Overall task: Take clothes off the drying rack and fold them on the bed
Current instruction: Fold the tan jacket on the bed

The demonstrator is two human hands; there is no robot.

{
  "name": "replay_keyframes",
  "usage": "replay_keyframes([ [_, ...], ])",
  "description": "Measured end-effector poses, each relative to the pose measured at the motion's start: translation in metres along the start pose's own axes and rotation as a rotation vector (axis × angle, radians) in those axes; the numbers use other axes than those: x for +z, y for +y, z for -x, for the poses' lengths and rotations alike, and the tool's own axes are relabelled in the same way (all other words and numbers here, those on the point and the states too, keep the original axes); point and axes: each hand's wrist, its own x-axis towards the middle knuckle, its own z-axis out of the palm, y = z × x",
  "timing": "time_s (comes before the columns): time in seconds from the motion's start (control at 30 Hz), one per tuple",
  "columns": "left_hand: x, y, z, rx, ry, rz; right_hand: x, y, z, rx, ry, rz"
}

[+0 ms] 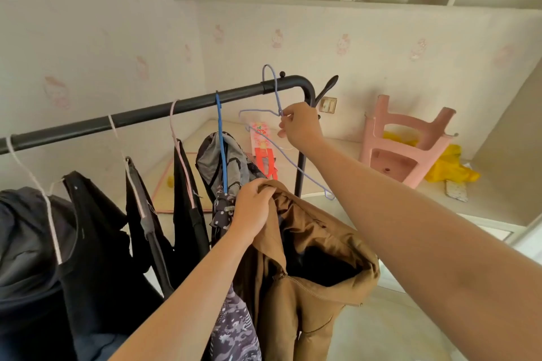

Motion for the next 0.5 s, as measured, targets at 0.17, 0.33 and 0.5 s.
replay_keyframes([
  [0.17, 0.000, -0.005, -0.001, -0.014, -0.015, 0.006, 0.008, 0.023, -0.001, 0.093, 0.010, -0.013],
  [0.33, 0.011, -0.001, 0.004, 0.018, -0.082, -0.031, -0.003, 0.037, 0.015, 0.065, -0.021, -0.103],
  [0.5, 0.045, 0.009, 0.013, 0.104, -0.215, -0.073, -0.039, 0.065, 0.053, -0.001, 0.013, 0.003],
])
